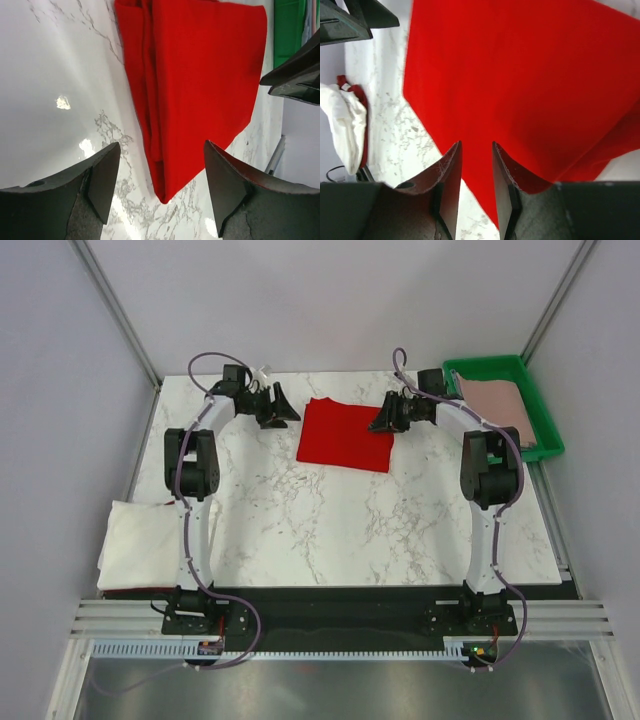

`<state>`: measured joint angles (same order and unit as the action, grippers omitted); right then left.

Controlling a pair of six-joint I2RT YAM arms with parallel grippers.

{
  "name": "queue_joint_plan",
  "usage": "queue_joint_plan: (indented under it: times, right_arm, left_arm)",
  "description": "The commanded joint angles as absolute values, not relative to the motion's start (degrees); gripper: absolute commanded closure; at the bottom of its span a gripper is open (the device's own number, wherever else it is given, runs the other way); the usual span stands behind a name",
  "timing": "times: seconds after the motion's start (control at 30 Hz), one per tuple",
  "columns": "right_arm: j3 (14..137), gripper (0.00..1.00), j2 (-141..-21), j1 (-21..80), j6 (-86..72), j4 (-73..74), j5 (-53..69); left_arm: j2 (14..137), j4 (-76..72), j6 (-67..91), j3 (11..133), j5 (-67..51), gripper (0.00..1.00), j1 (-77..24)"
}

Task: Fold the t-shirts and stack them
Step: Neatly place the folded tshirt to the corner

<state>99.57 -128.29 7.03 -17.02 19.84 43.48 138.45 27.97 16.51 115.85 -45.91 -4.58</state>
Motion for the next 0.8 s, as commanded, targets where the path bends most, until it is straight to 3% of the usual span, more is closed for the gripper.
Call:
queue_joint_plan:
  times: [0.0,0.57,0.77]
  right_arm:
    - [102.65,0.62,-132.18,6.33,-13.02,22.14,41.14]
    - [104.59,0.63,-136.41,6.33,-8.44,24.96,38.06]
    - [103.54,0.63,-135.79,6.42,-7.82,25.31,38.23]
  left_arm:
    - [142.99,24.17,21.62,116.01,-52.73,0.25,-5.54]
    - [150.38,18.99,26.63,119.53,-54.05,0.34,-10.10]
    - [151.79,16.70,27.86,121.20,-54.23,0.42,-11.51]
